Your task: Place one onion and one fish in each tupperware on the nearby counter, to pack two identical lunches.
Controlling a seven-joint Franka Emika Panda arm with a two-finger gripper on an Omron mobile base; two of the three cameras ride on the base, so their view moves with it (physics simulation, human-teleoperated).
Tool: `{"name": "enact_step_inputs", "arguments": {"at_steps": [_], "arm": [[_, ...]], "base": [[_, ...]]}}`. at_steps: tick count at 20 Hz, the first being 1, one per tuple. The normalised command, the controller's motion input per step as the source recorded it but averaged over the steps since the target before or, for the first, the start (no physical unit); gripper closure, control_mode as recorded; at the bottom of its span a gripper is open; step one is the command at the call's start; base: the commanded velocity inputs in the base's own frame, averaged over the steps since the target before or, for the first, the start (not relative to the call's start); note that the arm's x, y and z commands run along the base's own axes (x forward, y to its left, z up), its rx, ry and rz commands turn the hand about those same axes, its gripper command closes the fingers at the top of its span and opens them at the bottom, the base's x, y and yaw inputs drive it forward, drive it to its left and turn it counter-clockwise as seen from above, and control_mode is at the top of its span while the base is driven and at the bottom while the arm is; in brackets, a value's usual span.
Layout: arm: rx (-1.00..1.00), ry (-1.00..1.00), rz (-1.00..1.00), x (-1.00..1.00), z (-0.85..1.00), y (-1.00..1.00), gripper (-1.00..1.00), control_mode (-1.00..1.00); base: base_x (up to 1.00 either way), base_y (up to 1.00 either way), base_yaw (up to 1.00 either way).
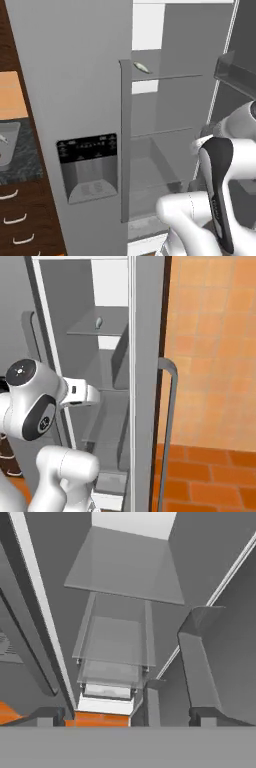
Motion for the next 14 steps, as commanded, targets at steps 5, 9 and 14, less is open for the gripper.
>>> {"name": "enact_step_inputs", "arguments": {"at_steps": [5, 9, 14], "arm": [[0.0, 0.0, 0.0, 0.0, 0.0, 0.0, -1.0, 1.0], [0.03, 0.0, 0.02, 0.5, -0.02, -0.01, -1.0, -1.0], [0.03, -0.17, 0.0, 0.47, 0.43, 0.0, -1.0, -1.0]], "base": [[0.98, 0.0, 0.38], [0.21, 0.0, 0.02], [0.0, 0.0, 0.0]]}}
